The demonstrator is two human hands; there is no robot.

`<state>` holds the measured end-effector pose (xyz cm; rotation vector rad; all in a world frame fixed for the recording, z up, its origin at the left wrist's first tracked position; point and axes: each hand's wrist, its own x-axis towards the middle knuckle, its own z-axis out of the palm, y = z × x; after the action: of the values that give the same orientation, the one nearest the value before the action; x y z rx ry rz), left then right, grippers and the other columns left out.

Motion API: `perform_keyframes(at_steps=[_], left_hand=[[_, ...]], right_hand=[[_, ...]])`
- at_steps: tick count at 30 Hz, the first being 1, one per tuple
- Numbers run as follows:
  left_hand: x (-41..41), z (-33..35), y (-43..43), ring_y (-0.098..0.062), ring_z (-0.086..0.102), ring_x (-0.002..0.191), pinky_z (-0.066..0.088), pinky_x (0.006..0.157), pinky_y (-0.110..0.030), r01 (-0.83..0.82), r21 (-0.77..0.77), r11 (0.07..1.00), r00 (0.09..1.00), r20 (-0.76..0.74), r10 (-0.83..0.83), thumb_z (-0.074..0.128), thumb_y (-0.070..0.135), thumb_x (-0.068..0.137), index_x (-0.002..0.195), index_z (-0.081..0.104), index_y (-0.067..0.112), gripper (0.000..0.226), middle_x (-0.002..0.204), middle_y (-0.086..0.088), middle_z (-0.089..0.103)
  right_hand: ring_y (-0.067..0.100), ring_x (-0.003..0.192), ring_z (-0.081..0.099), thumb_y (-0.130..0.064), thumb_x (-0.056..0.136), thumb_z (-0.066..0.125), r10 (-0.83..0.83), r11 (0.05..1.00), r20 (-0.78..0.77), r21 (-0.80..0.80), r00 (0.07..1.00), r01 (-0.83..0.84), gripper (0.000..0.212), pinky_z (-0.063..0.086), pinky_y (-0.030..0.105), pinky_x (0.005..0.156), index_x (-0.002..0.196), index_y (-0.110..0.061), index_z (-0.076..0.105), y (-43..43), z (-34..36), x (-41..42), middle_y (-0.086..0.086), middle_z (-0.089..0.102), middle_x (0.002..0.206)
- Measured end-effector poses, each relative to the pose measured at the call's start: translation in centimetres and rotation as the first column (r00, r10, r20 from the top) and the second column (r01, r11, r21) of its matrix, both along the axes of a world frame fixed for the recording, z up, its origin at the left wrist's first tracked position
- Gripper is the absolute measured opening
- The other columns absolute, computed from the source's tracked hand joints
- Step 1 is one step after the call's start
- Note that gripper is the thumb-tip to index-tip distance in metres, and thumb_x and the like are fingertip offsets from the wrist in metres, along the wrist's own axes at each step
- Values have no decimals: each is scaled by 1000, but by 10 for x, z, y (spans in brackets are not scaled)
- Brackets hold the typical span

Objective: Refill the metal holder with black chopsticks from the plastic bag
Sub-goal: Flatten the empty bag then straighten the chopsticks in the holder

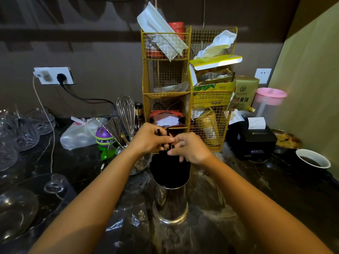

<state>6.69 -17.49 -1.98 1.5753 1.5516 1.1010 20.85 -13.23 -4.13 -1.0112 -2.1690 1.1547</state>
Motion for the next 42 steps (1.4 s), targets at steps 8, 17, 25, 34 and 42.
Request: perform_keyframes(at_steps=[8, 17, 25, 34, 42], left_hand=[[0, 25, -1, -5, 56, 46, 47, 44, -12, 30, 63, 998, 999, -25, -29, 67, 10, 74, 60, 67, 13, 14, 41, 7, 62], [9, 70, -6, -4, 56, 41, 43, 41, -13, 143, 116, 983, 984, -121, -129, 67, 9, 73, 61, 66, 6, 12, 41, 4, 62], [19, 97, -2, -3, 54, 37, 42, 38, -12, 157, 199, 967, 984, -112, -137, 70, 8, 70, 60, 63, 8, 12, 37, 5, 60], [24, 94, -2, 0, 51, 35, 40, 36, -9, 81, 268, 960, 996, -1, -84, 71, 5, 69, 70, 63, 13, 12, 58, -3, 55], [6, 68, -9, -3, 65, 72, 55, 65, -22, 50, 278, 959, 995, 70, -72, 60, 18, 81, 96, 62, 25, 17, 85, 5, 66]], right_hand=[[3, 28, 43, -11, 75, 70, -39, 996, -52, 79, 998, 43, 12, 39, 12, 37, 84, -4, 66, -3, 19, 4, 10, 63, 66], [1, 32, 50, -6, 75, 68, 12, 998, -205, 63, 979, 1, 11, 38, 11, 33, 79, -14, 64, -7, 43, 7, -5, 61, 49], [1, 34, 52, -4, 76, 65, 81, 997, -330, 14, 940, -81, 11, 38, 10, 34, 75, -15, 63, -9, 60, 9, -8, 63, 40], [5, 45, 61, 0, 82, 57, 89, 989, -356, -78, 930, -125, 8, 50, 13, 44, 77, -6, 56, -7, 65, 10, 7, 64, 60], [5, 49, 63, -1, 83, 56, 26, 999, -455, -8, 890, -33, 13, 50, 12, 47, 79, -14, 59, -5, 70, 16, -1, 68, 55]])
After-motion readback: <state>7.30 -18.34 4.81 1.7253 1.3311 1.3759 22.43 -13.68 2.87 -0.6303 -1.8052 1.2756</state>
